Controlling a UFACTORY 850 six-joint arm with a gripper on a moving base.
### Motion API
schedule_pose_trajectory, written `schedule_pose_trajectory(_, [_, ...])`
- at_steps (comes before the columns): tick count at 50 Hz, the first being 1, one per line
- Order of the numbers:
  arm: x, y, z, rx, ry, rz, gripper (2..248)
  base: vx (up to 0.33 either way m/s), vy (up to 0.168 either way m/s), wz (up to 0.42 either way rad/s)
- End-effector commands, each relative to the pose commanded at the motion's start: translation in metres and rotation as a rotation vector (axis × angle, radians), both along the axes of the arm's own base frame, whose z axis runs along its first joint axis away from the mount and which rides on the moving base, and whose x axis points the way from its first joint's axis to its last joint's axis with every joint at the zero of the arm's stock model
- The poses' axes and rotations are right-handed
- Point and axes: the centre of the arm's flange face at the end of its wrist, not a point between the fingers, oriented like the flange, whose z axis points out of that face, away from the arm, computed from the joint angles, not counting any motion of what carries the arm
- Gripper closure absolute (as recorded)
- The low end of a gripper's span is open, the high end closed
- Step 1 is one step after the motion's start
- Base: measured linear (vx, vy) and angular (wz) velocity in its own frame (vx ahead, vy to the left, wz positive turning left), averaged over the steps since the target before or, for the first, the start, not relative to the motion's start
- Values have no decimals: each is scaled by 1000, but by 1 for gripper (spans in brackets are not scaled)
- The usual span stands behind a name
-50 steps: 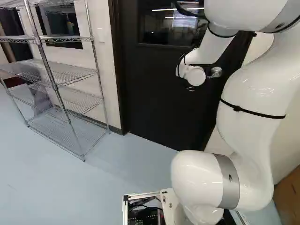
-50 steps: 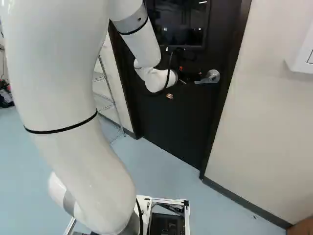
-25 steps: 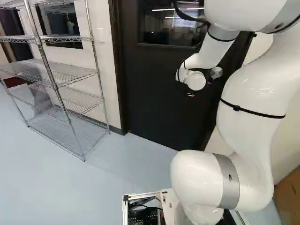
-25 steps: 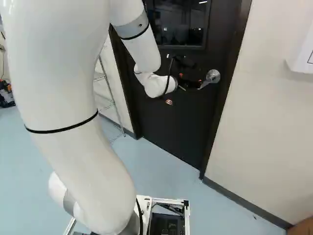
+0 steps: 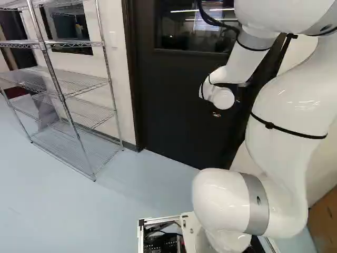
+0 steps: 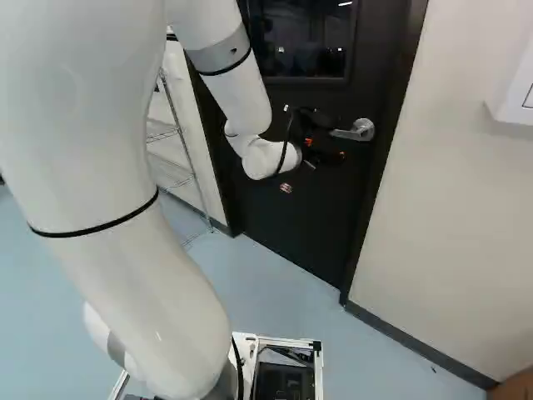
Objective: Open the door and move inside
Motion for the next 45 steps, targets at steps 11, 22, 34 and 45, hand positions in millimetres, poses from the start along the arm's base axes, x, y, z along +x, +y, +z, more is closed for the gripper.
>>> schedule_pose_trajectory(11, [0, 0, -7, 5, 14, 0, 3, 0, 0, 0])
schedule_pose_trajectory(22, [0, 0, -7, 5, 15, 0, 3, 0, 0, 0])
schedule_pose_trajectory(34, [0, 0, -7, 5, 15, 0, 3, 0, 0, 0])
schedule_pose_trajectory(45, [-1, 4, -7, 5, 15, 7, 3, 0, 0, 0])
